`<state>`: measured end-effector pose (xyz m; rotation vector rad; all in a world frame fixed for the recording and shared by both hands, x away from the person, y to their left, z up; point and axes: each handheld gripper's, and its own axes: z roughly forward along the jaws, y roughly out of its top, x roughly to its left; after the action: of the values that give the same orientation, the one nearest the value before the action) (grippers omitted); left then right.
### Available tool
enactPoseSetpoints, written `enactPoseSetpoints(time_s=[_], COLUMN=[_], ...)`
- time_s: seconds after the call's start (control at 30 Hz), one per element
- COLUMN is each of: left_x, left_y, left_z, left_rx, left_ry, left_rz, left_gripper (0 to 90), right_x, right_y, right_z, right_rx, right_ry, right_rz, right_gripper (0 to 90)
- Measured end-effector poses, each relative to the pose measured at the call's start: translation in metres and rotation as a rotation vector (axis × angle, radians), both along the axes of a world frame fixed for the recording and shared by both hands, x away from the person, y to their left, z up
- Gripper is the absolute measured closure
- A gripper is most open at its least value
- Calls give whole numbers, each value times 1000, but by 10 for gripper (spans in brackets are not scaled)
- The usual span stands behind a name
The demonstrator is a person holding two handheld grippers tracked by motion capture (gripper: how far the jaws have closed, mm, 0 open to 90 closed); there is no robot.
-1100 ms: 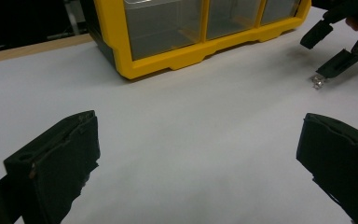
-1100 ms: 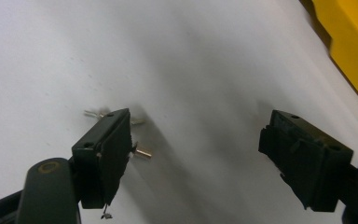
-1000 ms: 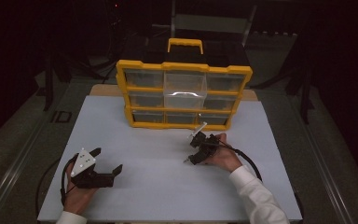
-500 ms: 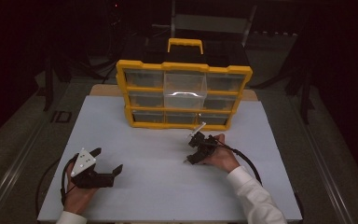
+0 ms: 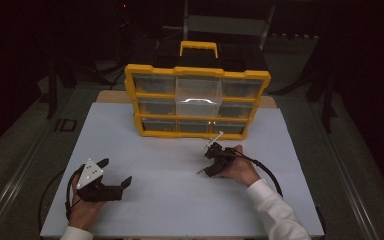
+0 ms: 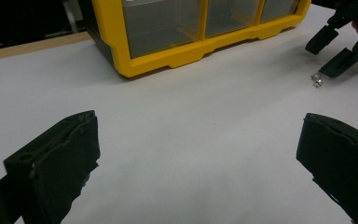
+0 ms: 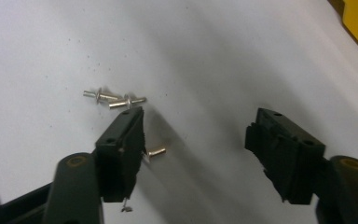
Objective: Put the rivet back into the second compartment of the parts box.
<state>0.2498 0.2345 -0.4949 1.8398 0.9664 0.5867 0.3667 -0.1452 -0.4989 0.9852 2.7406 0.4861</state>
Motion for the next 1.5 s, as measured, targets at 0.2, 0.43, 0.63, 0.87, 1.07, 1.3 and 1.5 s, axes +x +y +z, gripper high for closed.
enactPoseSetpoints(time_s=[0.2,0.43,0.63,0.87,1.07,1.3,1.5], left_x=[0,0,0,0,0,-1,0], left_y=[0,0,0,0,0,0,0], left_z=[0,0,0,0,0,1,0], left_rx=[2,5,4,3,3,2,3], left_ry=[0,0,1,0,0,-1,0], left_rz=[-1,-1,-1,0,-2,-1,-2], left_gripper=[2,2,2,2,2,2,2], right_x=[-2,-5,-8,-11,-13,-11,-8], right_y=[-2,-5,-5,-4,-2,-4,-6], right_z=[0,1,2,4,4,4,4], right_rx=[-13,-23,-20,-40,-49,-47,-33], right_ry=[9,28,54,73,80,97,119], right_rz=[-2,5,22,49,69,78,91], right_gripper=[412,501,615,711,785,827,829])
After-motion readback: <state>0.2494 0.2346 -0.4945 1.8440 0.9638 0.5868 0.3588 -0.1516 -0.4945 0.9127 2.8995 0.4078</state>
